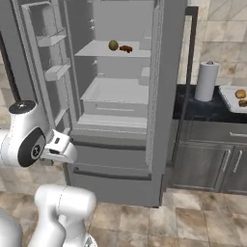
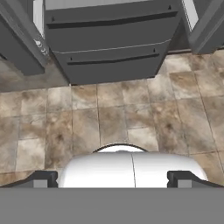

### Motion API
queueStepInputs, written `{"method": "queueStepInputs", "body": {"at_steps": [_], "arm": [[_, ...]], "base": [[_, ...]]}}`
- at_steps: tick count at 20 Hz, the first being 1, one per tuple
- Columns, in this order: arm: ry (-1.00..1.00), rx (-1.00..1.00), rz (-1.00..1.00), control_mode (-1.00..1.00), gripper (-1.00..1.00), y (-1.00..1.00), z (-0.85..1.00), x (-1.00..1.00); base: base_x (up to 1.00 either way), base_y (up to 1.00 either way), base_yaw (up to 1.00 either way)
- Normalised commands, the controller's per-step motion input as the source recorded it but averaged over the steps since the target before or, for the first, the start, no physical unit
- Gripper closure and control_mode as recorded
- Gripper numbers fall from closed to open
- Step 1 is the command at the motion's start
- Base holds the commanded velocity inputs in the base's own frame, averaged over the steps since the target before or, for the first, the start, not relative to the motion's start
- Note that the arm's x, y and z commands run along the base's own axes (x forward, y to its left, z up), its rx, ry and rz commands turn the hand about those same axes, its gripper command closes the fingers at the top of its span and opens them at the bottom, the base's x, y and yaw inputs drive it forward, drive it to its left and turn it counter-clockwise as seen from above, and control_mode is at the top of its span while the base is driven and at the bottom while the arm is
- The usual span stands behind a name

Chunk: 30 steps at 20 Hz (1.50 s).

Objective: Place one potato and one chicken drumstick in each tupperware on the nearby counter, to pack two identical lunches.

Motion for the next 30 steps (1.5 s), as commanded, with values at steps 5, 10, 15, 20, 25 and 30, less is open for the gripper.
{"method": "queueStepInputs", "body": {"at_steps": [5, 10, 15, 20, 25, 30], "arm": [[0.00, 0.00, 0.00, 1.00, -1.00, 0.00, 0.00, 0.00], [0.00, 0.00, 0.00, 1.00, -1.00, 0.00, 0.00, 0.00], [0.00, 0.00, 0.00, 1.00, -1.00, 0.00, 0.00, 0.00], [0.00, 0.00, 0.00, 1.00, -1.00, 0.00, 0.00, 0.00], [0.00, 0.00, 0.00, 1.00, -1.00, 0.00, 0.00, 0.00], [0.00, 0.00, 0.00, 1.00, -1.00, 0.00, 0.00, 0.00]], "base": [[0.42, -0.53, -0.03], [0.49, -0.02, 0.00], [0.72, 0.31, 0.00], [0.81, 0.20, 0.00], [0.86, 0.28, 0.00], [0.72, 0.33, 0.00]]}}
